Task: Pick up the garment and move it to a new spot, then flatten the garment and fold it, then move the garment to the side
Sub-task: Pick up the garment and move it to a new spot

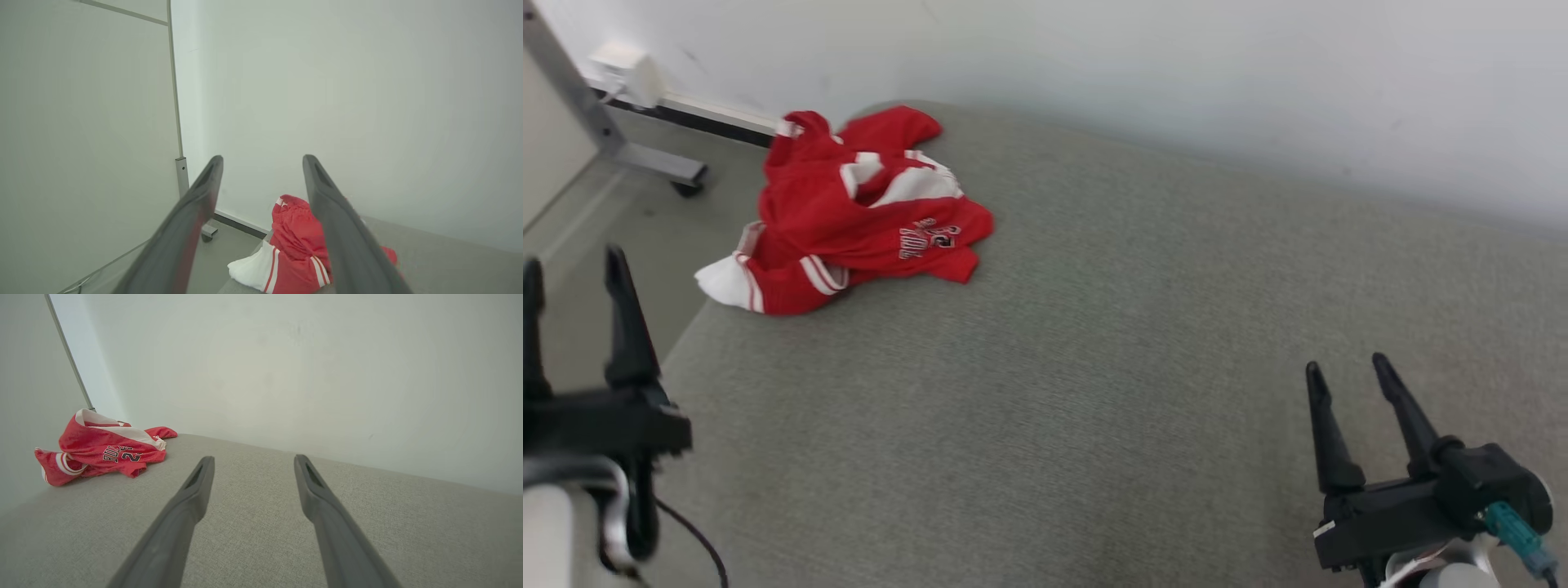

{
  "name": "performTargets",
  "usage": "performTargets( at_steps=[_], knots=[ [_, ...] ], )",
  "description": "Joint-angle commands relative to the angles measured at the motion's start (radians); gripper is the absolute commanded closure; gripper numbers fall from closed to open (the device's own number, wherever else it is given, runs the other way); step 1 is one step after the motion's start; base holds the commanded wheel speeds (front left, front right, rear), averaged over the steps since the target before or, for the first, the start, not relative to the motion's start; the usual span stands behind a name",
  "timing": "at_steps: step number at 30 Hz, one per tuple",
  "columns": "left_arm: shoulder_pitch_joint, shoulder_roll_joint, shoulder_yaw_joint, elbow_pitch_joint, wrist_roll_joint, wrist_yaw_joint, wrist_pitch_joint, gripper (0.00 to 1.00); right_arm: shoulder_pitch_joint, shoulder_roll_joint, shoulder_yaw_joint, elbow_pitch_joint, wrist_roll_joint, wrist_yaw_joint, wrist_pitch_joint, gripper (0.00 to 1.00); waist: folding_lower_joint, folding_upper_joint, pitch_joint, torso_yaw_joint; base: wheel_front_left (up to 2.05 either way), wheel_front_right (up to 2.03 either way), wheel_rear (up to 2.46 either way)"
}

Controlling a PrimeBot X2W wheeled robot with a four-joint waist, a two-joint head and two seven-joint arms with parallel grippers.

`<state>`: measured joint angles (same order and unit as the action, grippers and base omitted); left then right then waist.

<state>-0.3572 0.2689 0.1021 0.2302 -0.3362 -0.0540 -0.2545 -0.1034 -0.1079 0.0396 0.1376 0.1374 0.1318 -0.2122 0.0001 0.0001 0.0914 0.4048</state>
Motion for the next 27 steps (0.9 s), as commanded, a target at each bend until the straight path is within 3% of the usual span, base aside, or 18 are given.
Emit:
performTargets(
  at_steps=[1,7,13,19,27],
  knots=[
    [-0.056,0.015,0.007,0.012,-0.009,-0.007,0.006,0.00,-0.016,-0.013,-0.009,-0.012,-0.009,-0.002,0.001,0.00,-0.0001,-0.0001,0.145,-0.149,0.00,0.00,0.00],
    [-0.244,0.081,0.028,0.074,-0.034,-0.014,0.042,0.00,-0.047,-0.018,-0.058,-0.054,-0.015,-0.002,-0.005,0.00,-0.0001,-0.0001,0.261,-0.268,0.00,0.00,0.00],
    [-0.379,0.149,0.020,0.175,-0.034,-0.025,0.111,0.00,-0.069,-0.009,-0.085,-0.077,-0.020,-0.002,-0.018,0.00,-0.0001,-0.0001,0.331,-0.333,0.00,0.00,0.00],
    [-0.451,0.188,0.000,0.332,-0.049,-0.040,0.196,0.00,-0.088,-0.016,-0.089,-0.083,-0.019,-0.002,-0.025,0.00,-0.0001,-0.0001,0.357,-0.358,0.00,0.00,0.00],
    [-0.468,0.197,-0.012,0.503,-0.068,-0.018,0.342,0.00,-0.095,-0.020,-0.099,-0.093,-0.024,-0.002,-0.021,0.00,-0.0001,-0.0001,0.354,-0.362,0.00,0.00,0.00]
  ],
)
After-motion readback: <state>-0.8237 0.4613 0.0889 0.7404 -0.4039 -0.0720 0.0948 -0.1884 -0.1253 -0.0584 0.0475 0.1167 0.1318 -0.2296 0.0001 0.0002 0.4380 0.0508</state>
